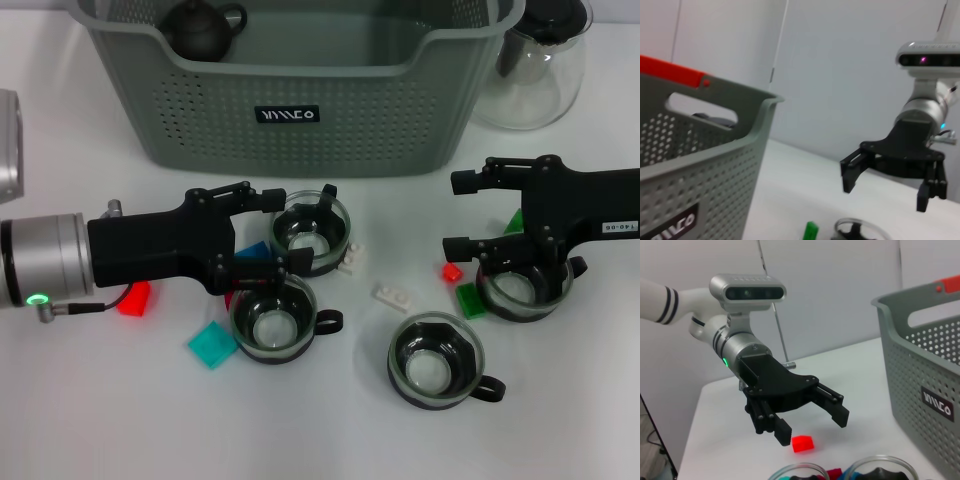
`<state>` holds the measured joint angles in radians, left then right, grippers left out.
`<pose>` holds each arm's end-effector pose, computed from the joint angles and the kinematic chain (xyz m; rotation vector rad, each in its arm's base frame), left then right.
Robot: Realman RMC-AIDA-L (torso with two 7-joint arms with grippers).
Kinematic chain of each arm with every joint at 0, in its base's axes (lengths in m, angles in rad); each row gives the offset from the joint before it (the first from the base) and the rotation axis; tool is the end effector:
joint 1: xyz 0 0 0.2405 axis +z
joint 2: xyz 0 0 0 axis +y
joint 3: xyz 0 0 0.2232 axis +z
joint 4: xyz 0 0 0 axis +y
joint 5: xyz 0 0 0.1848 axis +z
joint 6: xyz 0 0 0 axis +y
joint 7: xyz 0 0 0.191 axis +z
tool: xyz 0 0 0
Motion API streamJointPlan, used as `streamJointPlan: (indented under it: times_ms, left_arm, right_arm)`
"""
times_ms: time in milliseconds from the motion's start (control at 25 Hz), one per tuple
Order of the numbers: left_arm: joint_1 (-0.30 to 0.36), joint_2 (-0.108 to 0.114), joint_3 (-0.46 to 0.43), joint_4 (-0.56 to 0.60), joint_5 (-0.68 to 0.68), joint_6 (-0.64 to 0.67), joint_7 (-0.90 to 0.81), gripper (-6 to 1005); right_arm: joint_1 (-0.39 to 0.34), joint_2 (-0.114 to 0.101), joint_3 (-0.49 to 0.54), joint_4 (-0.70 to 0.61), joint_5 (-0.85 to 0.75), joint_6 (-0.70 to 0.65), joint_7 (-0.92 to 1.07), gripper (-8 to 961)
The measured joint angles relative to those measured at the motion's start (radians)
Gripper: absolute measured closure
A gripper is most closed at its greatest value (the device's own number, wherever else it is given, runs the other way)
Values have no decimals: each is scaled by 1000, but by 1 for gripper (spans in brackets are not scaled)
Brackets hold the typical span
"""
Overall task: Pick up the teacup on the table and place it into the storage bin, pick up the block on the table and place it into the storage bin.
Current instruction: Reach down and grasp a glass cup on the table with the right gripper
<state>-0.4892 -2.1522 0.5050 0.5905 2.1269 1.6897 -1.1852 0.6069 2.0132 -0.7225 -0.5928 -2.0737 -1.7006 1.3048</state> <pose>-0.2025 0.2714 -0.0466 -2.7599 -0.5613 -0.8532 0.1910 0.2952 -0.0236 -2.9599 0.4263 0.6553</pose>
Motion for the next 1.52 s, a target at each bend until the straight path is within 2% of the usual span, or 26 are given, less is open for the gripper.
streamJointPlan:
  times_ms: [280, 680, 760, 1040, 1120, 1320, 1520]
  left_arm:
    - [-4, -5, 9, -1, 10, -37, 0, 135]
    - [-1, -6, 7, -1, 3, -46, -2, 137]
    - [0, -5, 3, -1, 1, -33, -6, 138]
    - [3, -1, 0, -2, -1, -26, -31, 139]
    - [3, -4, 1, -1, -1, -29, -31, 139]
    - [3, -10, 1, -3, -1, -31, -31, 140]
    - [-7, -12, 0, -25, -3, -43, -35, 139]
  right_arm:
    - [2, -1, 0, 3, -10, 38, 1, 26]
    - [25, 16, -2, 2, -64, 77, 1, 25]
    - [24, 12, 0, -14, -64, 63, 12, 25]
    - [3, -17, 0, -187, -74, -47, 169, 25]
    - [2, -20, -1, -250, -106, -85, 210, 25]
    - [28, -10, -6, -404, -269, -169, 299, 26]
    - [63, -5, -39, -447, -383, -189, 310, 32]
